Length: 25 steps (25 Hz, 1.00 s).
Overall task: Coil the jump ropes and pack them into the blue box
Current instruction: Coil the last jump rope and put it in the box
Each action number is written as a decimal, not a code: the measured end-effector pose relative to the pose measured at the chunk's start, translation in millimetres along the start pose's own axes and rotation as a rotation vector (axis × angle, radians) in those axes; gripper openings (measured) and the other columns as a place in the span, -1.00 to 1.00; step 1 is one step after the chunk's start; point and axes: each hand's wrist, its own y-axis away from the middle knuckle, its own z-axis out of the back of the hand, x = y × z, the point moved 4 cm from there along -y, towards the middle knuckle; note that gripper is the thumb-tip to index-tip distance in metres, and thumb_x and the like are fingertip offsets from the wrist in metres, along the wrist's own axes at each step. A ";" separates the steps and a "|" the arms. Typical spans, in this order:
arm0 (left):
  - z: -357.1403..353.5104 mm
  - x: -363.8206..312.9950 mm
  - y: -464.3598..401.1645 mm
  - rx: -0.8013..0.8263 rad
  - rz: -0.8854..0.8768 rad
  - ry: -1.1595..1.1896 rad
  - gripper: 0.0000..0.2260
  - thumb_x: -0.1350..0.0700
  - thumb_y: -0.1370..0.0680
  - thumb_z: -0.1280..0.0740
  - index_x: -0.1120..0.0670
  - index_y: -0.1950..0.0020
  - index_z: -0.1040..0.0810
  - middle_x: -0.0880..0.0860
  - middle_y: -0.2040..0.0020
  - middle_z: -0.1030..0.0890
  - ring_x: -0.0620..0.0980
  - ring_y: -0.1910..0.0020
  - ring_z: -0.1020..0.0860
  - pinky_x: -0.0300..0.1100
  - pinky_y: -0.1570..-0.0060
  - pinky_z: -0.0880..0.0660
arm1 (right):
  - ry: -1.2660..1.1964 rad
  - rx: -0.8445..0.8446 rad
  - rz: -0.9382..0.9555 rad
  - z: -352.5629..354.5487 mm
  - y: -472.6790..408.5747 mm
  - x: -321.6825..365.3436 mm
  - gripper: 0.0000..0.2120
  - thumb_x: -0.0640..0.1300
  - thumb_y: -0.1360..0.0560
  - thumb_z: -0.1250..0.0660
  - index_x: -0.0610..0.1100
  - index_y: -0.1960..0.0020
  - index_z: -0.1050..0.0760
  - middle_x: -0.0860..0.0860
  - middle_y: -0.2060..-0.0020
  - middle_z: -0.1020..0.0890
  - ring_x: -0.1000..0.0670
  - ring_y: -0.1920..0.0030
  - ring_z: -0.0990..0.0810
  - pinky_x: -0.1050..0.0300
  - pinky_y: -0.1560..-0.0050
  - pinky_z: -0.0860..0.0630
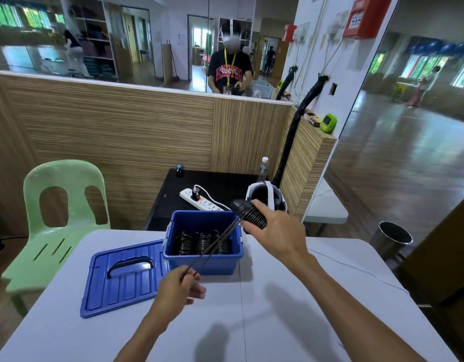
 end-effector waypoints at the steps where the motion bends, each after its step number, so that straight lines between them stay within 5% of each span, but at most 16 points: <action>1: 2.7 7.9 -1.7 0.016 0.048 0.036 -0.78 0.23 -0.65 -0.11 0.19 0.01 -0.55 0.11 0.20 -0.71 0.07 0.16 -0.69 0.06 0.01 -0.58 | 0.011 0.004 0.015 -1.9 3.3 0.9 -0.42 0.41 -0.49 -0.16 0.24 -0.45 -0.30 0.08 0.05 -0.65 -0.03 0.07 -0.63 0.13 0.25 -0.47; 5: 4.3 23.4 -14.4 0.025 0.180 0.248 -0.79 0.18 -0.65 -0.18 0.17 -0.04 -0.60 0.12 0.00 -0.66 0.15 -0.07 -0.61 0.10 0.03 -0.61 | -0.023 -0.004 0.069 -12.8 10.5 9.9 -0.38 0.44 -0.47 -0.13 0.24 -0.47 -0.26 0.07 0.05 -0.64 0.01 0.11 -0.62 0.16 0.26 -0.49; 9: 9.8 32.6 -23.6 -0.047 0.221 0.392 -0.87 0.23 -0.61 -0.28 0.28 -0.02 -0.58 0.26 0.05 -0.61 0.27 0.09 -0.67 0.08 0.10 -0.64 | -0.010 -0.022 0.061 -10.6 11.0 12.8 -0.38 0.43 -0.48 -0.14 0.23 -0.48 -0.27 0.05 0.05 -0.65 0.00 0.10 -0.61 0.18 0.29 -0.44; 13: 7.5 48.5 -24.9 -0.096 0.262 0.251 -0.84 0.20 -0.62 -0.25 0.28 -0.01 -0.55 0.26 0.15 -0.67 0.20 0.28 -0.69 -0.09 0.36 -0.63 | 0.011 -0.061 0.088 -6.0 13.7 15.3 -0.38 0.44 -0.48 -0.12 0.25 -0.47 -0.27 0.02 0.10 -0.62 -0.02 0.14 -0.60 0.17 0.31 -0.41; 19: 22.6 26.0 -50.9 -0.037 0.177 0.193 -0.77 0.12 -0.63 -0.25 0.23 0.11 -0.59 0.10 0.36 -0.61 -0.08 0.54 -0.50 -0.32 0.54 -0.34 | -0.140 -0.036 0.232 20.3 8.6 38.0 -0.42 0.44 -0.45 -0.20 0.27 -0.41 -0.33 0.12 0.21 -0.59 0.08 0.21 -0.54 0.21 0.35 -0.37; 25: 31.5 -10.6 -72.1 0.013 0.049 0.004 -0.76 0.21 -0.61 -0.25 0.18 0.24 -0.56 0.10 0.43 -0.56 -0.06 0.55 -0.36 -0.35 0.58 -0.23 | -0.380 0.110 0.452 23.5 31.7 68.4 -0.42 0.39 -0.41 -0.32 0.26 -0.39 -0.40 0.15 0.04 -0.65 0.25 0.09 -0.52 0.21 0.07 -0.51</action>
